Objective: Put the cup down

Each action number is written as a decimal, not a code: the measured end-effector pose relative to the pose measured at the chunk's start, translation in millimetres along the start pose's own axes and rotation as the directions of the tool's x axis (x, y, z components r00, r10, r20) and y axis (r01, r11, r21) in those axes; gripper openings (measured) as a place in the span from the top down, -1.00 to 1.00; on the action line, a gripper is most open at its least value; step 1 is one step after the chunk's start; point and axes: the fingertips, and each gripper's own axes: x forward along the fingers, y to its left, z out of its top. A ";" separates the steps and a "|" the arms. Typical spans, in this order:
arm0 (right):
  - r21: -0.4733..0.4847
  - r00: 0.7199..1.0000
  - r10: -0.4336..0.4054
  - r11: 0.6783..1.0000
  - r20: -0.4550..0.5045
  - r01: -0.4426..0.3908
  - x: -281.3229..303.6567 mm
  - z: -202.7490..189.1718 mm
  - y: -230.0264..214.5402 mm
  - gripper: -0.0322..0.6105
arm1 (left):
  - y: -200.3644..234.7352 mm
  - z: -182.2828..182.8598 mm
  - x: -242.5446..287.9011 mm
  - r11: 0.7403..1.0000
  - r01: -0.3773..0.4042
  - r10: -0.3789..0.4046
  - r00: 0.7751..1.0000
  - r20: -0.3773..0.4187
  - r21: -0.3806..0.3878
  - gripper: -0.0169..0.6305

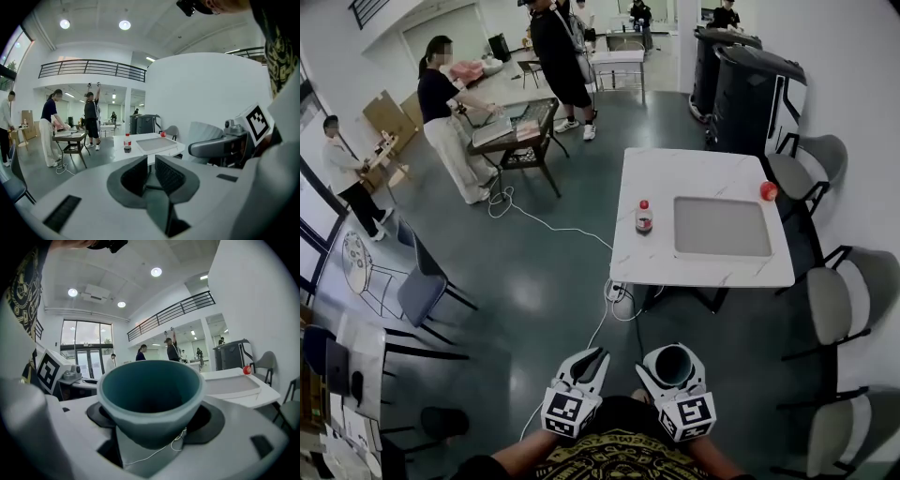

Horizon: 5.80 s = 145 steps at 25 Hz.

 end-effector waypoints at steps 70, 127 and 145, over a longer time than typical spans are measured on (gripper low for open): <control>-0.093 0.994 -0.102 0.991 -0.032 0.099 162.5 92.3 -180.3 -0.29 | 70.7 104.4 237.8 0.994 0.108 -0.109 0.991 0.082 0.018 0.78; -0.151 0.956 -0.204 0.973 -0.212 0.174 259.1 -3.5 -459.2 -0.29 | 24.2 60.0 510.7 0.996 0.078 -0.083 0.989 -0.124 -0.044 0.78; -0.148 0.952 -0.230 0.968 -0.202 0.203 258.7 -17.0 -466.7 -0.29 | 11.7 46.4 512.6 0.993 0.111 -0.115 0.982 -0.151 -0.037 0.78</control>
